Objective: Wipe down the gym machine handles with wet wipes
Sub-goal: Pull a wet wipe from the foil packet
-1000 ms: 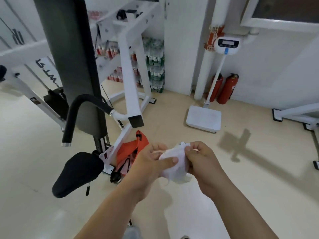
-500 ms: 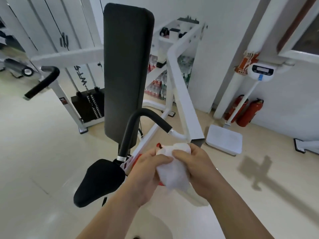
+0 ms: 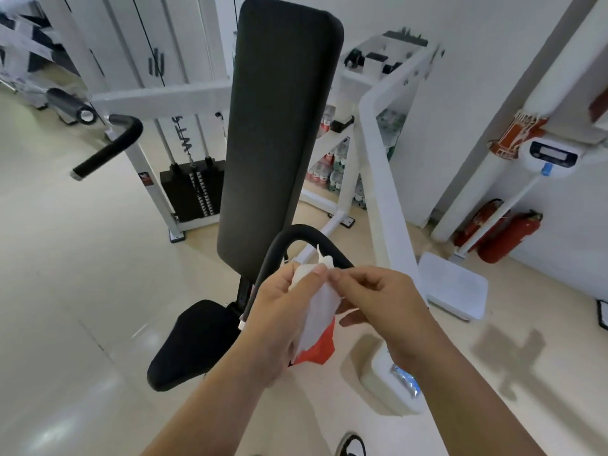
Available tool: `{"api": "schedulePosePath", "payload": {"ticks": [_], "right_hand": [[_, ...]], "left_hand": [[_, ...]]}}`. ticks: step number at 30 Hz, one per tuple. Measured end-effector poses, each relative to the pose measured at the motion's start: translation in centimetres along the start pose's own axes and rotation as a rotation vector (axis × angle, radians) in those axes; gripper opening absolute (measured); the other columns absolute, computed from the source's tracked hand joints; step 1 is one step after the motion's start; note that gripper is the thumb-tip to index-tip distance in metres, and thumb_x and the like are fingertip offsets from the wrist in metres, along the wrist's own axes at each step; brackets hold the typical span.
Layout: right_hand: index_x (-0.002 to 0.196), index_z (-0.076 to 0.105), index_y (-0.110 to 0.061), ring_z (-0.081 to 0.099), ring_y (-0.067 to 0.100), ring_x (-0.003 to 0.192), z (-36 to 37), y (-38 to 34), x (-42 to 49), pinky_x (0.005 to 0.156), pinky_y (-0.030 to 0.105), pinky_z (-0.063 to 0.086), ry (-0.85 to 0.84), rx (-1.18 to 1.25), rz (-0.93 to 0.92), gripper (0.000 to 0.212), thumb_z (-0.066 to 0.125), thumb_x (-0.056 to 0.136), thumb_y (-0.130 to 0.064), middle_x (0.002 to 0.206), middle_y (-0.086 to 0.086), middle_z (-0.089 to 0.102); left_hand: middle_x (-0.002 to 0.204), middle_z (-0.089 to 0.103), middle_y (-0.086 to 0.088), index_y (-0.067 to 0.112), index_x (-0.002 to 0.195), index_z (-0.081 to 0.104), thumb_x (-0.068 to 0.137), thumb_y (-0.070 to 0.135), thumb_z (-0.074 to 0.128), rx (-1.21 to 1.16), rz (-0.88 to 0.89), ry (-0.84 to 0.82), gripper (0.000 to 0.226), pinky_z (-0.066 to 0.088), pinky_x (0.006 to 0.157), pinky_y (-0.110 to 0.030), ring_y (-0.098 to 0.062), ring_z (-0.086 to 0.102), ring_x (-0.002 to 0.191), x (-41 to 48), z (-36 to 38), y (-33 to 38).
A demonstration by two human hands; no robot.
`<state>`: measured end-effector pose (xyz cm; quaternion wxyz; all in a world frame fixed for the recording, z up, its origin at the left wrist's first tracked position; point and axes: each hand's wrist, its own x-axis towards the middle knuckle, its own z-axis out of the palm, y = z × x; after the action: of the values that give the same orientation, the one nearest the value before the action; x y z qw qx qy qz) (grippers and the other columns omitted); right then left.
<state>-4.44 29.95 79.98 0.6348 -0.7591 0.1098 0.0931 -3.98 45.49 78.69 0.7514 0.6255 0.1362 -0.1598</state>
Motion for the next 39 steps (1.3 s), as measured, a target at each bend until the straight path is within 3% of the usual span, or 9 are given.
{"api": "schedulePosePath", "payload": {"ticks": [4,10,13,17,22,27,32,36,39], "right_hand": [[0.101,0.081,-0.028,0.077,0.013,0.088,-2.2,-0.3,2.0,0.083,0.033,0.062,-0.149,-0.043,-0.030,0.019,0.071,0.092,-0.042,0.094,-0.009,0.080],[0.089,0.081,-0.018,0.077,0.021,0.078,-4.2,-0.4,5.7,0.076,0.033,0.065,-0.137,-0.114,0.026,0.024,0.062,0.102,-0.024,0.082,0.004,0.079],[0.091,0.082,-0.013,0.077,0.026,0.082,-4.8,-0.5,6.9,0.078,0.036,0.065,-0.154,0.006,0.082,0.022,0.065,0.099,-0.023,0.085,0.009,0.079],[0.101,0.082,-0.013,0.078,0.022,0.090,-4.9,-0.8,7.7,0.082,0.033,0.064,-0.289,0.083,0.080,0.023,0.069,0.095,-0.032,0.096,0.005,0.080],[0.093,0.083,-0.015,0.078,0.019,0.085,-3.7,-1.1,8.3,0.073,0.027,0.064,-0.175,0.005,0.072,0.018,0.069,0.097,-0.026,0.090,0.000,0.080],[0.092,0.082,-0.014,0.077,0.025,0.087,-1.6,-0.5,8.3,0.089,0.045,0.062,-0.076,0.000,0.111,0.022,0.064,0.102,-0.022,0.088,0.007,0.080],[0.095,0.073,-0.003,0.076,0.031,0.087,-0.9,0.1,8.3,0.080,0.044,0.064,0.150,0.269,0.230,0.023,0.056,0.105,-0.013,0.094,0.014,0.079],[0.108,0.065,0.001,0.076,0.033,0.093,0.4,-0.8,8.3,0.079,0.045,0.064,0.164,0.659,0.323,0.022,0.046,0.109,-0.012,0.108,0.021,0.076],[0.116,0.066,-0.005,0.071,0.034,0.104,1.6,-0.9,8.5,0.081,0.044,0.063,0.233,0.602,0.339,0.024,0.046,0.108,-0.017,0.111,0.017,0.074]], "left_hand": [[0.099,0.076,-0.004,0.027,0.095,0.075,0.102,0.048,0.053,0.034,0.099,0.025,0.031,0.062,0.087,-0.051,-0.029,0.073,0.098,1.0,2.4,0.2],[0.071,0.065,0.008,0.017,0.087,0.062,0.103,0.048,0.051,0.102,0.245,0.255,0.037,0.054,0.056,-0.024,-0.004,0.061,0.060,3.0,5.2,-0.1],[0.072,0.067,0.007,0.016,0.088,0.064,0.100,0.050,0.053,0.073,0.233,0.280,0.038,0.056,0.061,-0.028,-0.006,0.066,0.066,3.8,5.4,0.0],[0.091,0.069,-0.006,0.018,0.093,0.066,0.098,0.053,0.053,0.048,0.215,0.236,0.038,0.063,0.080,-0.049,-0.030,0.070,0.089,4.9,5.1,0.0],[0.079,0.064,0.005,0.020,0.087,0.060,0.086,0.057,0.054,0.163,0.292,0.133,0.038,0.059,0.062,-0.030,-0.012,0.065,0.070,5.8,3.7,1.3],[0.072,0.060,0.009,0.020,0.080,0.054,0.092,0.053,0.054,0.199,0.339,0.123,0.035,0.051,0.056,-0.026,-0.007,0.062,0.066,6.8,1.1,2.2],[0.070,0.046,0.000,0.016,0.073,0.042,0.100,0.053,0.055,0.046,0.245,0.163,0.047,0.042,0.062,-0.036,-0.017,0.047,0.068,8.1,-1.6,1.9],[0.081,0.060,-0.007,0.018,0.074,0.052,0.094,0.056,0.063,-0.110,0.046,0.165,0.044,0.052,0.068,-0.041,-0.024,0.062,0.076,8.2,-1.5,1.7],[0.110,0.077,-0.010,0.018,0.110,0.072,0.082,0.049,0.078,-0.383,-0.315,0.031,0.042,0.057,0.096,-0.055,-0.034,0.074,0.103,7.0,-0.4,1.7]]}}
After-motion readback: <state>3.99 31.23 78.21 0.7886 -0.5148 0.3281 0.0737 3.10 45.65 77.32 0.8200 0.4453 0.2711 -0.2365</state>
